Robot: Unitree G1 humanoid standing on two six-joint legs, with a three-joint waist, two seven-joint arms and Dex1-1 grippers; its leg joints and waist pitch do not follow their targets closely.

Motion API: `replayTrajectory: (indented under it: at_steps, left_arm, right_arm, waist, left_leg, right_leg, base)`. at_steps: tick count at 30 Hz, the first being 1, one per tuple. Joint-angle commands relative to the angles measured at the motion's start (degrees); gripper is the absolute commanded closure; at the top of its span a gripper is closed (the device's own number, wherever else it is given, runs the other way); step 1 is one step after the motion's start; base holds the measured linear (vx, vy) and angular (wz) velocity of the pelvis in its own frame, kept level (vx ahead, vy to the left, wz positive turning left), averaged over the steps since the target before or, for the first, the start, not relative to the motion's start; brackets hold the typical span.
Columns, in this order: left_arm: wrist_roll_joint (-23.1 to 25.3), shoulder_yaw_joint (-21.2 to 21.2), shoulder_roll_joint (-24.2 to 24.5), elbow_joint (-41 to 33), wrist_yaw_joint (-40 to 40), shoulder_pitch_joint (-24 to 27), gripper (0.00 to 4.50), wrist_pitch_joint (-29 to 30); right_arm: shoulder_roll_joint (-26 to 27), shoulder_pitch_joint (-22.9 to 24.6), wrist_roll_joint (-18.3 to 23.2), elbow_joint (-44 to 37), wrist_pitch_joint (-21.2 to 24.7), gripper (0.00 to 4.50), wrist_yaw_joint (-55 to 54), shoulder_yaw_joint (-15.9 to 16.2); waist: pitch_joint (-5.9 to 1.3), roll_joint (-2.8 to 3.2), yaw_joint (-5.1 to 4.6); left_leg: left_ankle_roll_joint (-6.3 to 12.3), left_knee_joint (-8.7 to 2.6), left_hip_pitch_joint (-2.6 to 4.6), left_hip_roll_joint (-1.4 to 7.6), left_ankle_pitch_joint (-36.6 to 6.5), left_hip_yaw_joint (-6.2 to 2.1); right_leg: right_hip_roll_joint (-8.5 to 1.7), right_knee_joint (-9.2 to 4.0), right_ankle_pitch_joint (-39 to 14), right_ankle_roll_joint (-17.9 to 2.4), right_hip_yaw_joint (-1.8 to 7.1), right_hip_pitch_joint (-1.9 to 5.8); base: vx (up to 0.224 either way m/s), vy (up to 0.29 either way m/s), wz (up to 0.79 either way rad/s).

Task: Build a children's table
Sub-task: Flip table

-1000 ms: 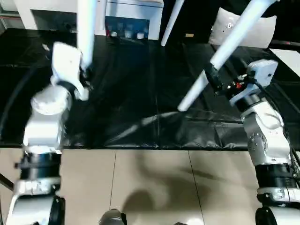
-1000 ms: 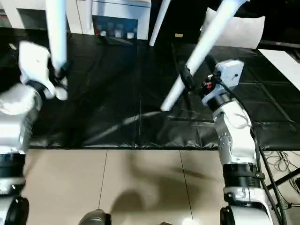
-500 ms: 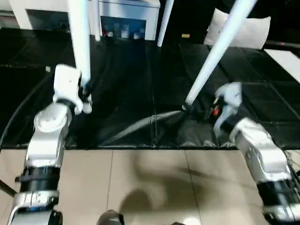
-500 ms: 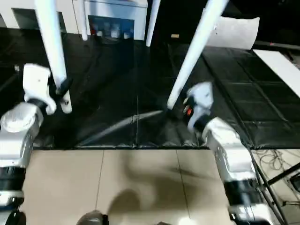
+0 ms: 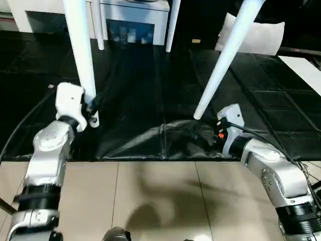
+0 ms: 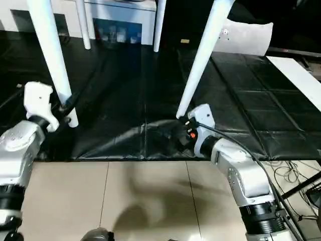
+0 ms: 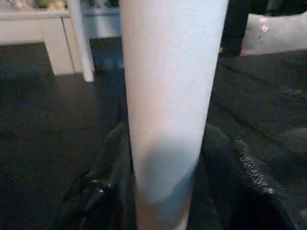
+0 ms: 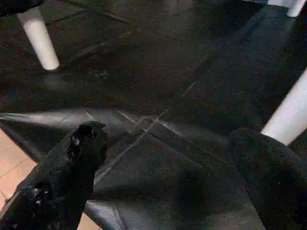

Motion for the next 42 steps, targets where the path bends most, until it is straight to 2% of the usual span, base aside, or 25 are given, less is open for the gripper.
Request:
replayTrajectory:
  at_steps: [1,4,5,7,9,10,12,13,16,17,18,21,23,27,29,30,31,32,33,34,36,37,39,41,42]
  left_arm:
    - [-2.89,0.38,-0.28,-2.84,-2.47,0.82,1.72,-0.3]
    - [-3.69,0.31,0.21,-3.64,-4.19,2.06,1.47,-1.42]
    - [-4.1,0.47,0.51,-4.32,-4.96,3.36,1.27,-2.22]
    - [-5.04,1.47,1.04,-6.17,-5.3,6.03,1.16,-2.72]
    - [-5.54,2.06,1.1,-7.36,-5.2,7.25,0.98,-2.7]
    - [-7.3,3.3,0.87,-10.05,-5.5,9.49,0.91,-1.82]
    - [-10.91,4.62,0.17,-14.54,-6.77,12.58,0.67,-0.02]
    - [-14.12,5.0,-0.33,-18.38,-8.52,15.54,0.63,1.6]
    - [-20.46,2.83,-0.25,-27.04,-13.45,22.62,0.43,4.99]
    - [-21.86,1.71,-0.03,-29.07,-14.49,24.15,0.43,6.19]
    - [-22.88,0.09,0.34,-30.99,-15.47,25.5,0.24,7.2]
    - [-22.86,-3.43,0.67,-34.02,-15.95,27.04,0.07,8.46]
    - [-23.55,-5.24,0.72,-36.1,-16.27,26.95,0.07,10.45]
    - [-25.0,-8.19,3.43,-38.57,-19.79,28.03,0.07,15.03]
    - [-25.08,-8.78,4.05,-39.41,-20.36,28.7,0.07,15.6]
    - [-24.81,-9.54,6.54,-39.96,-21.51,30.45,0.07,17.47]
    - [-24.64,-9.61,6.83,-39.84,-21.67,30.59,0.07,17.59]
    - [-23.32,-9.94,9.46,-38.33,-23.44,32.13,0.07,17.98]
    - [-22.42,-10.06,10.87,-37.78,-24.65,33.15,0.07,17.63]
    - [-22.34,-10.13,11.18,-37.66,-24.97,33.35,0.07,17.7]
    - [-22.16,-10.09,13.07,-36.57,-27.11,35.48,0.07,18.22]
    - [-22.37,-10.22,13.89,-35.8,-27.84,36.0,0.07,18.88]
    - [-22.29,-10.12,14.59,-34.79,-28.46,36.62,0.07,18.88]
    - [-21.53,-10.19,15.37,-33.49,-28.89,37.48,0.07,18.69]
    - [-21.18,-10.52,15.71,-32.43,-28.85,37.72,0.07,18.83]
  right_arm:
    - [-0.34,0.54,-0.01,-1.79,-1.44,0.0,-0.35,-2.12]
    - [-0.28,1.15,0.89,-2.82,-1.84,0.0,0.39,-2.88]
    - [-0.2,1.89,1.66,-3.9,-2.04,0.0,0.68,-3.54]
    - [0.01,3.46,2.35,-5.14,-2.64,0.0,0.68,-4.46]
    - [0.06,4.13,2.42,-5.45,-3.05,0.0,0.53,-4.76]
    - [0.17,5.14,2.53,-5.97,-3.35,0.0,0.44,-4.86]
    - [0.25,6.23,2.89,-6.7,-3.58,0.0,0.73,-4.95]
    - [0.31,7.13,3.33,-7.25,-3.84,0.0,1.39,-5.0]
    - [-0.12,8.52,5.06,-8.79,-4.76,0.0,4.74,-5.05]
    - [-0.37,8.74,5.89,-9.33,-4.66,0.0,5.99,-5.08]
    - [-0.66,9.0,6.74,-9.84,-4.73,0.0,7.4,-5.07]
    - [-1.8,10.04,8.37,-10.96,-4.85,0.0,10.61,-4.79]
    - [-3.33,11.1,10.69,-12.64,-4.31,0.0,14.4,-4.62]
    - [-5.57,12.93,12.82,-13.58,-3.5,0.0,19.87,-3.86]
    - [-6.12,13.58,12.82,-13.89,-3.48,0.0,20.79,-3.49]
    - [-7.38,15.06,12.75,-14.25,-3.35,0.0,23.56,-1.95]
    - [-7.52,15.19,12.75,-14.24,-3.31,0.0,23.85,-1.77]
    - [-8.42,16.44,12.62,-14.38,-3.28,0.0,25.95,-0.01]
    - [-8.6,17.11,12.35,-14.66,-3.42,0.0,26.29,0.86]
    - [-8.64,17.17,12.25,-14.48,-3.51,0.0,26.44,1.04]
    - [-8.78,18.14,10.97,-13.36,-4.4,0.0,27.16,2.75]
    - [-9.05,18.46,9.95,-12.48,-4.94,0.0,27.81,3.95]
    - [-8.75,19.04,9.01,-11.92,-5.5,0.0,27.84,5.12]
    - [-8.1,19.55,7.56,-11.01,-6.19,0.0,27.5,6.47]
    - [-7.89,19.35,6.07,-9.53,-6.87,0.0,27.36,7.57]
  waist:
    - [-3.83,1.95,-0.19]
    - [-3.92,1.71,-0.33]
    - [-3.83,2.96,-0.1]
    - [-3.84,2.58,-0.22]
    - [-3.87,2.72,-0.28]
    - [-3.84,3.49,-0.09]
    - [-3.64,3.29,-0.25]
    - [-3.5,3.77,-0.25]
    - [-2.9,3.2,-0.5]
    - [-2.96,3.4,-0.31]
    - [-2.47,3.18,-0.43]
    - [-2.15,3.11,-0.33]
    - [-2.17,3.86,-0.25]
    - [-2.37,3.08,-0.31]
    - [-2.19,3.14,-0.39]
    - [-2.24,3.75,-0.07]
    - [-2.23,3.52,-0.29]
    - [-2.04,4.13,-0.38]
    - [-1.98,3.81,-0.44]
    - [-1.94,4.23,-0.48]
    - [-1.67,4.43,-0.5]
    - [-1.81,5.36,-0.22]
    - [-1.39,5.2,-0.2]
    - [-1.31,5.32,0.04]
    - [-1.2,6.23,0.23]
  left_leg:
    - [-6.47,-5.77,2.73,4.56,-19.69,-2.89]
    - [-5.9,-5.79,2.66,4.49,-19.19,-2.75]
    - [-6.03,-5.84,2.72,4.49,-19.47,-2.87]
    - [-6.1,-6.06,2.61,4.68,-20.18,-2.91]
    - [-5.65,-5.98,2.62,4.5,-20.05,-2.79]
    - [-5.7,-5.92,2.65,4.46,-20.55,-2.87]
    - [-5.85,-6.08,2.65,4.7,-22.4,-2.94]
    - [-5.82,-6.05,2.63,4.53,-23.45,-3.02]
    - [-5.16,-6.0,2.69,4.41,-26.41,-2.98]
    - [-5.15,-5.89,2.76,4.56,-26.47,-3.15]
    - [-4.85,-6.15,2.76,4.61,-27.14,-3.08]
    - [-5.46,-5.84,3.88,4.28,-30.4,-3.3]
    - [-6.35,-6.26,3.84,4.33,-32.02,-3.77]
    - [-5.78,-6.73,3.38,4.17,-31.16,-3.86]
    - [-5.63,-6.73,3.4,4.17,-31.07,-3.79]
    - [-5.86,-6.69,3.55,4.13,-31.85,-4.05]
    - [-5.83,-6.74,3.43,4.09,-32.17,-4.01]
    - [-5.97,-6.92,3.27,3.94,-33.68,-4.25]
    - [-5.89,-6.85,3.44,3.91,-34.3,-4.25]
    - [-5.98,-6.82,3.78,3.83,-35.66,-4.38]
    - [-6.11,-6.76,4.44,3.83,-37.88,-4.65]
    - [-6.27,-6.91,4.57,3.95,-38.64,-4.76]
    - [-5.98,-7.15,4.53,3.85,-39.79,-4.84]
    - [-5.69,-6.77,5.06,3.69,-39.68,-4.75]
    - [-5.71,-6.79,5.13,3.68,-40.62,-4.98]
  right_leg:
    - [-6.25,-4.78,-12.87,-8.59,3.64,0.69]
    - [-5.98,-4.68,-10.66,-8.81,3.65,0.98]
    - [-6.01,-4.66,-10.4,-8.89,3.69,0.94]
    - [-5.88,-4.71,-9.36,-8.8,3.62,1.22]
    - [-5.84,-4.63,-8.91,-9.44,3.61,1.25]
    - [-5.97,-4.66,-10.13,-9.72,3.61,1.22]
    - [-6.08,-4.97,-12.46,-9.85,3.63,1.3]
    - [-6.0,-5.08,-14.26,-9.87,3.61,1.16]
    - [-6.16,-6.03,-22.22,-8.84,3.74,0.85]
    - [-6.53,-6.01,-23.46,-8.65,3.86,0.92]
    - [-6.28,-6.62,-26.59,-7.47,3.95,0.61]
    - [-6.32,-7.77,-35.54,-4.09,3.89,-0.21]
    - [-6.0,-7.81,-36.02,-2.61,3.55,0.02]
    - [-6.05,-7.7,-34.14,-2.55,3.35,0.69]
    - [-6.15,-7.83,-34.99,-2.59,3.5,0.41]
    - [-6.31,-7.8,-35.3,-2.82,3.55,0.32]
    - [-6.18,-7.9,-35.28,-2.69,3.52,0.39]
    - [-6.11,-7.95,-36.24,-2.36,3.4,0.49]
    - [-6.1,-8.25,-37.17,-2.03,3.36,0.36]
    - [-6.06,-8.52,-38.02,-1.77,3.31,0.24]
    - [-6.14,-8.89,-40.09,-1.86,2.85,0.11]
    - [-6.16,-8.94,-38.76,-2.44,2.9,0.26]
    - [-6.05,-8.88,-39.64,-2.53,2.67,0.24]
    - [-6.41,-9.38,-42.01,-2.33,2.85,-0.21]
    - [-6.46,-9.62,-43.22,-1.89,2.56,-0.16]
  base:
    - [0.0,0.0,0.0]
    - [0.0,0.0,0.0]
    - [0.0,0.0,0.0]
    - [0.0,0.0,0.0]
    - [0.0,0.0,0.0]
    - [0.0,0.0,0.0]
    - [0.0,0.0,0.0]
    - [0.0,0.0,0.0]
    - [0.0,0.0,0.0]
    - [0.0,0.0,0.0]
    - [0.0,0.0,0.0]
    - [0.0,0.0,0.0]
    - [0.0,0.0,0.0]
    - [0.0,0.0,0.0]
    - [0.0,0.0,0.0]
    - [0.0,0.0,0.0]
    - [0.0,0.0,0.0]
    - [0.0,0.0,0.0]
    - [0.0,0.0,0.0]
    - [0.0,0.0,0.0]
    - [0.0,0.0,0.0]
    - [0.0,0.0,0.0]
    - [0.0,0.0,0.0]
    - [0.0,0.0,0.0]
    - [0.0,0.0,0.0]
